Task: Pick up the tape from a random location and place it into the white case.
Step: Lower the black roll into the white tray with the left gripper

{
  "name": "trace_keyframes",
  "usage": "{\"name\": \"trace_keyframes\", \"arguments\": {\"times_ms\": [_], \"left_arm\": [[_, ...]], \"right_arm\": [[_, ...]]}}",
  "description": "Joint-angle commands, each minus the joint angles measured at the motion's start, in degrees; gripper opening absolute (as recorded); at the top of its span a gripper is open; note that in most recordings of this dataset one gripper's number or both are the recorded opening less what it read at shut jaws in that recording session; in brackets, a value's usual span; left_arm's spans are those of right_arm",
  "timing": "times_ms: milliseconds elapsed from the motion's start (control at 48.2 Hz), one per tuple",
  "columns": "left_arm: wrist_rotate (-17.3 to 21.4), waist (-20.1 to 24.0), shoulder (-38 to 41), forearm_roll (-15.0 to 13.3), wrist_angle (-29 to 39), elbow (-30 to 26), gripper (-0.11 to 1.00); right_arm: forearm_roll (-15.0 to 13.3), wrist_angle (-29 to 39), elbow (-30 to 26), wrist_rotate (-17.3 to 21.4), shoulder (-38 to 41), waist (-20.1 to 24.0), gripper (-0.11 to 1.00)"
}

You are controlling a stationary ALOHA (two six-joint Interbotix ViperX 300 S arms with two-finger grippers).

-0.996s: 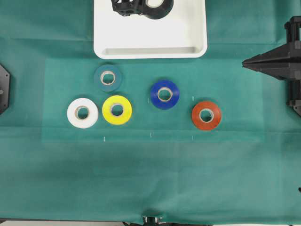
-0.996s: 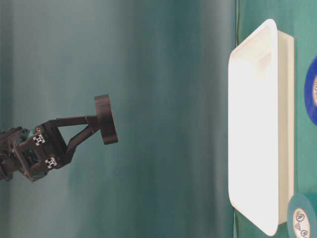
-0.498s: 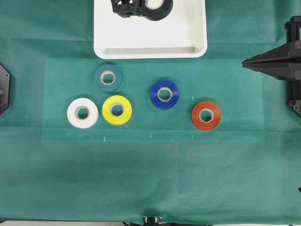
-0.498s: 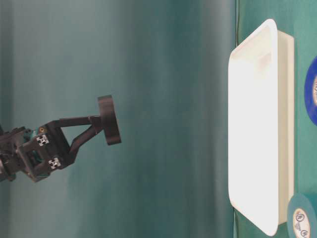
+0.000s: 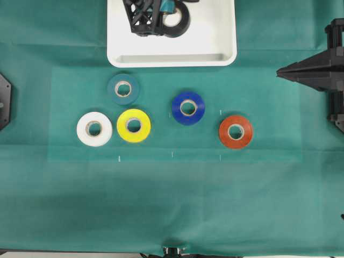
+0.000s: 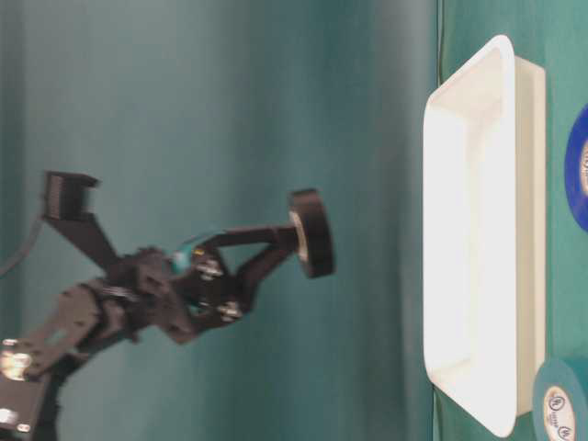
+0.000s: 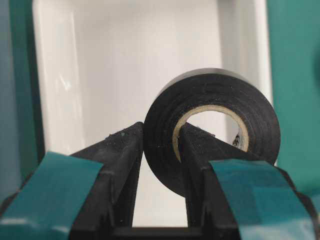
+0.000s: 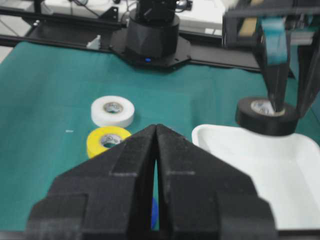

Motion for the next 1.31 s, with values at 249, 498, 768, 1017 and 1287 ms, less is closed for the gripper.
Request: {"name": "trace_keyframes", "arguments": {"times_ms": [249,498,768,1017,1287], "left_arm": [[0.35,3.87,3.52,0.09,-10.37,7.12,0.19],[0.44,5.01,7.65,0.0,-14.5,8.96,0.19],[0.44,5.71,11.69,0.09,-17.23,8.35,0.19],[0.53,6.42,11.78,0.09,-16.88,8.53,0.19],[0.09,6.42,11.78,-0.26,-16.7,8.44,0.2]], "right_arm": [[-0.18,-0.44,-1.23,-0.09,0.88,-0.09,0.0],[-0.35,-0.35,-1.14,-0.18,1.23,0.0,0.0],[-0.44,-0.18,-1.14,-0.18,1.49,-0.09,0.0],[-0.44,-0.35,-1.14,-0.18,1.49,-0.09,0.0],[-0.44,-0.44,-1.14,-0.18,1.49,-0.09,0.0]]}}
